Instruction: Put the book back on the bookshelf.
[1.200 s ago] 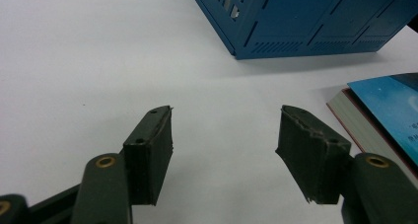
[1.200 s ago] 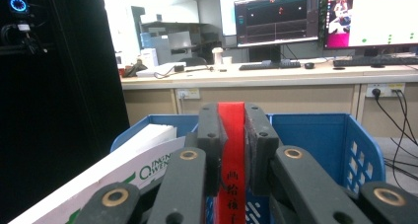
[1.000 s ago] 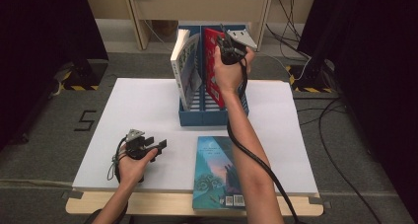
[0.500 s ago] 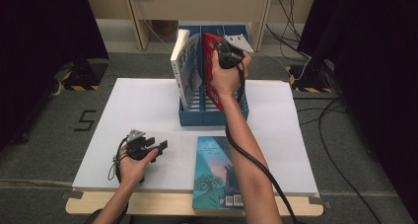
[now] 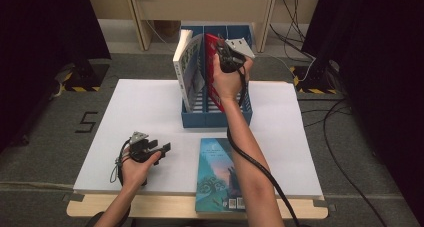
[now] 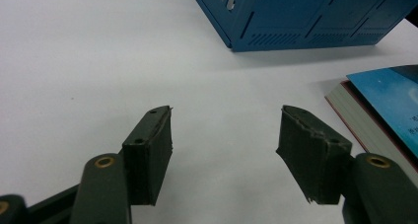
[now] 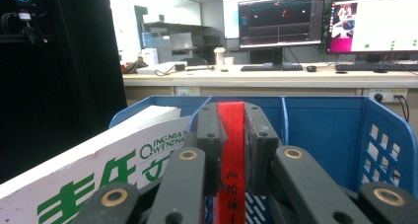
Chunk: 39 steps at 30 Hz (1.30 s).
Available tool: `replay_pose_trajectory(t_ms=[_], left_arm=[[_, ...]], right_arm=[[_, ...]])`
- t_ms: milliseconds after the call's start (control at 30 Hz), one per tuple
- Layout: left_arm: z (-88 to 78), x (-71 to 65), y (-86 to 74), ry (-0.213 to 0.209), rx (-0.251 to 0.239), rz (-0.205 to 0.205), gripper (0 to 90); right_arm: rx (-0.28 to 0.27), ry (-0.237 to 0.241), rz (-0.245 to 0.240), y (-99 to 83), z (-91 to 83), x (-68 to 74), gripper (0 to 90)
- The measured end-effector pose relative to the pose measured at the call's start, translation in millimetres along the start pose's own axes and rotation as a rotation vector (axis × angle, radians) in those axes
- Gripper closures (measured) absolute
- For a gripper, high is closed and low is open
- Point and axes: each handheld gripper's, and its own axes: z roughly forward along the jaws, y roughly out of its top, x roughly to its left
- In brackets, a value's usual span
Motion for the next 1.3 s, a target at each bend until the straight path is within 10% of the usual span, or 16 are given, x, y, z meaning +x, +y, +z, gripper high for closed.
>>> replay_pose_trajectory(t_ms=[1000,1300], left_arm=[[1.5,-0.1,-1.5,-0.002,0.007,0.002,36.7],[2.5,-1.4,-2.4,-0.006,0.013,0.003,36.6]], right_arm=[[-0.032,0.010,-0.023,-5.8,3.8,-3.2,80.6],[0.052,0.025,-0.008,4.5,4.9,-8.3,79.8]])
